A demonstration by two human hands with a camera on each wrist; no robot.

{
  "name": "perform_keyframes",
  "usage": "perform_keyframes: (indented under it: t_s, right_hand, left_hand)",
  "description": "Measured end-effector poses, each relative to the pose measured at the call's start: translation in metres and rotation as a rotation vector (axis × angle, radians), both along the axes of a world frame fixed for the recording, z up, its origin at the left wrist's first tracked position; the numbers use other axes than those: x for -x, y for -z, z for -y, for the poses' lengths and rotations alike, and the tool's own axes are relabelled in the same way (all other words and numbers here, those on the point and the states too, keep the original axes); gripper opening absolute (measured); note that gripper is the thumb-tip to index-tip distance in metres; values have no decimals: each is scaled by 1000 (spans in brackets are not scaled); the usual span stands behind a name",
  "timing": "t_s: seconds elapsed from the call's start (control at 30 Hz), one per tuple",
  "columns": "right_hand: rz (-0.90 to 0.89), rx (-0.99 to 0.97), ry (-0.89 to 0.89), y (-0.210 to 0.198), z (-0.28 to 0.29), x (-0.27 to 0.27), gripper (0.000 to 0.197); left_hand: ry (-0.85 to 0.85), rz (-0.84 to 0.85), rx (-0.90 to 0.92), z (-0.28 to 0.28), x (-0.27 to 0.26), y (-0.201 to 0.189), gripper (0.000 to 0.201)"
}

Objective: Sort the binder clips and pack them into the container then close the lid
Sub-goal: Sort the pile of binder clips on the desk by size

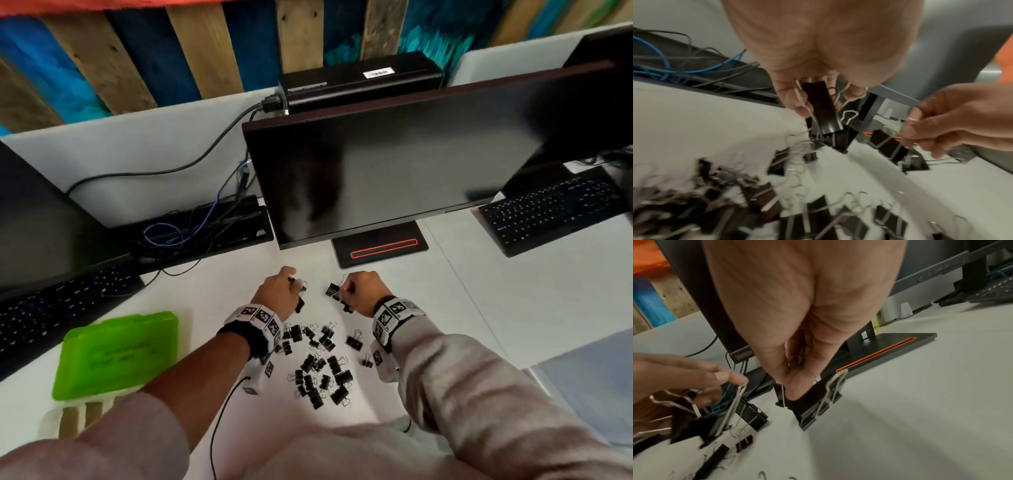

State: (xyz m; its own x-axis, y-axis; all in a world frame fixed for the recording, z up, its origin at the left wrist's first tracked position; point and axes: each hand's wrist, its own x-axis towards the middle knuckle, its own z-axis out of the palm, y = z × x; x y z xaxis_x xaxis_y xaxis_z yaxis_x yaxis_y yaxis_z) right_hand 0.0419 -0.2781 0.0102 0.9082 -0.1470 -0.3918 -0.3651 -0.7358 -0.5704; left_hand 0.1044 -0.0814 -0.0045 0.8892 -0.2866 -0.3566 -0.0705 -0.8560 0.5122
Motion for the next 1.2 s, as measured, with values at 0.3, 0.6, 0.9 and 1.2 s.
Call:
perform_keyframes:
  t_s: [0.3,0.6,0.9,1.2]
  right_hand:
    - [-2,-39,62,2,30,6,11]
    - [-61,-76,174,16,83,19,7]
    - [68,393,68,16,73,2,33]
    - [116,138,-111,15,45,6,23]
  left_hand:
    - [186,-10,256,76,15,5,29]
    - [400,-70,302,106,25,17,53]
    - [36,204,-152,36,-12,26,43]
    - [-14,86,194,26,-5,17,6]
